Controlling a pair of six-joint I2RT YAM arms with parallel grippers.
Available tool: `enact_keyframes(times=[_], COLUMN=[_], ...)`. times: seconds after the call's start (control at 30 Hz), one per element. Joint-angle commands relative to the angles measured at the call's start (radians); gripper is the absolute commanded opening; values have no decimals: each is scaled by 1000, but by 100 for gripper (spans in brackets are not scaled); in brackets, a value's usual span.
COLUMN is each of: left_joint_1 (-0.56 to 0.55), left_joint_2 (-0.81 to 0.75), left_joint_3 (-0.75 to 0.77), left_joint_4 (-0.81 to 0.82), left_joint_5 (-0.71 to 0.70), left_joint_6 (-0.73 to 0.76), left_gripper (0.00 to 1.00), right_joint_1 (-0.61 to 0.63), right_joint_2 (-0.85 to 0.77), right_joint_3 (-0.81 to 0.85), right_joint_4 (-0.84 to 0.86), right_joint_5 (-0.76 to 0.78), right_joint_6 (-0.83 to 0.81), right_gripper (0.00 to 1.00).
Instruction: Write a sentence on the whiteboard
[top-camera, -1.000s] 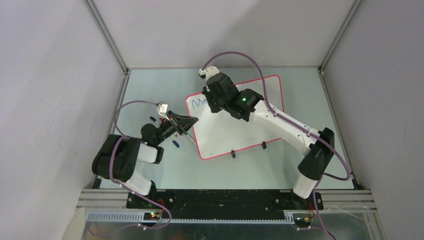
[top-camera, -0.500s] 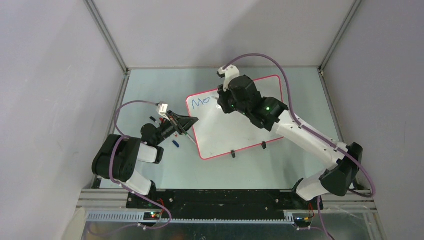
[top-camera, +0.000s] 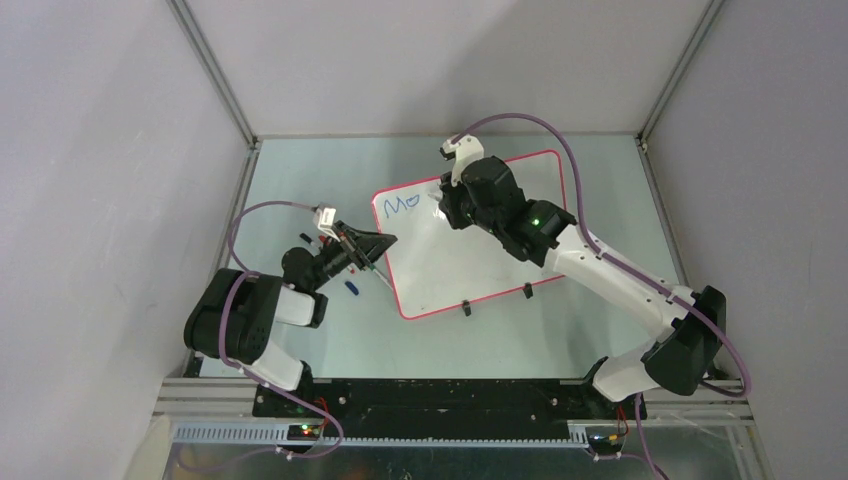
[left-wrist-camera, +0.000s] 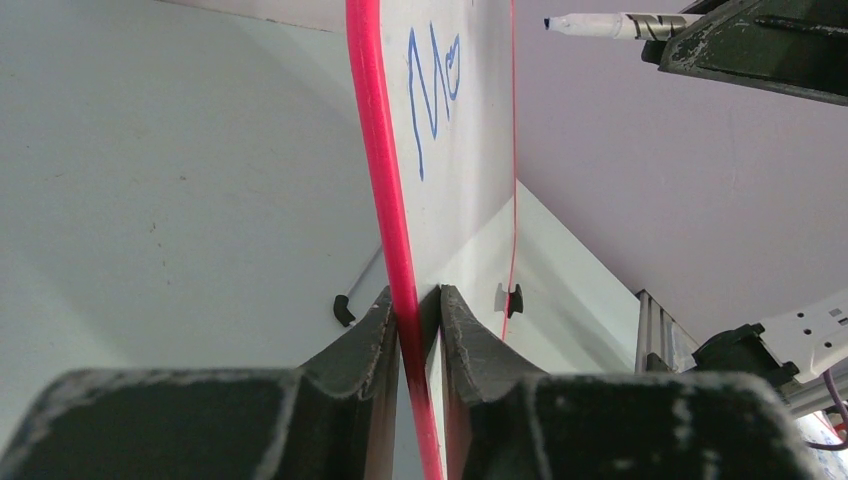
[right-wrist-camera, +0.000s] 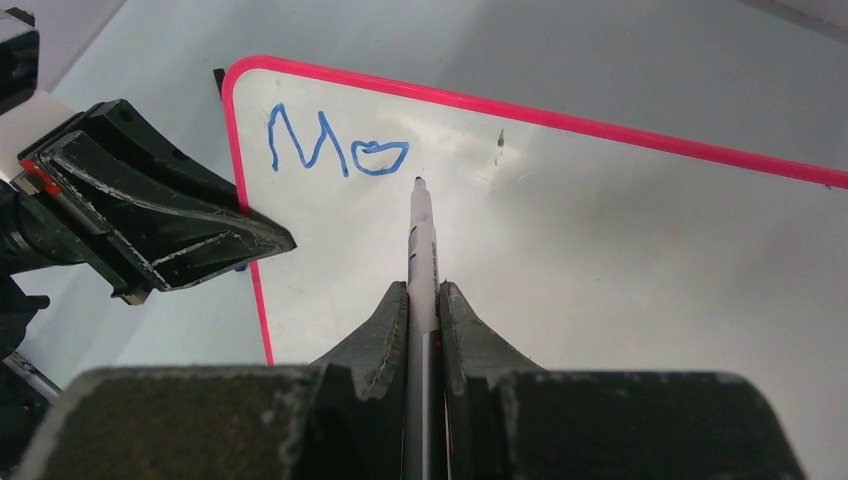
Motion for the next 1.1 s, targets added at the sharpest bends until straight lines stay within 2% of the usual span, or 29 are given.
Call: enact_keyframes(times=[0.0,0.27,0.43,0.6,0.87,1.07], left_joint_1=[-9,-10,-9,-11,-11,-12], left_joint_2=[3,4,22,21,21,22], left_joint_3=[29,28,40,39,38,40], left_joint_4=[49,49,49,49,49,49], left_joint_5=[6,6,10,9,9,10], left_joint_6=[50,50,39,40,40,40], left_gripper=[26,35,36,37,35,24], right_joint_1=[-5,-12,-24,-35,-37,-31], right_joint_2=[-54,-73,-87,-111,-118,-72], right_joint_3=[-16,-64,-108,-155,-155,-96], right_joint_4=[77,133,210,251,209,148], right_joint_5=[-22,-18,56,19,-51,-79], right_joint_6=[-3,2,55,27,-3,-11], right_gripper=[0,0,0,0,0,0])
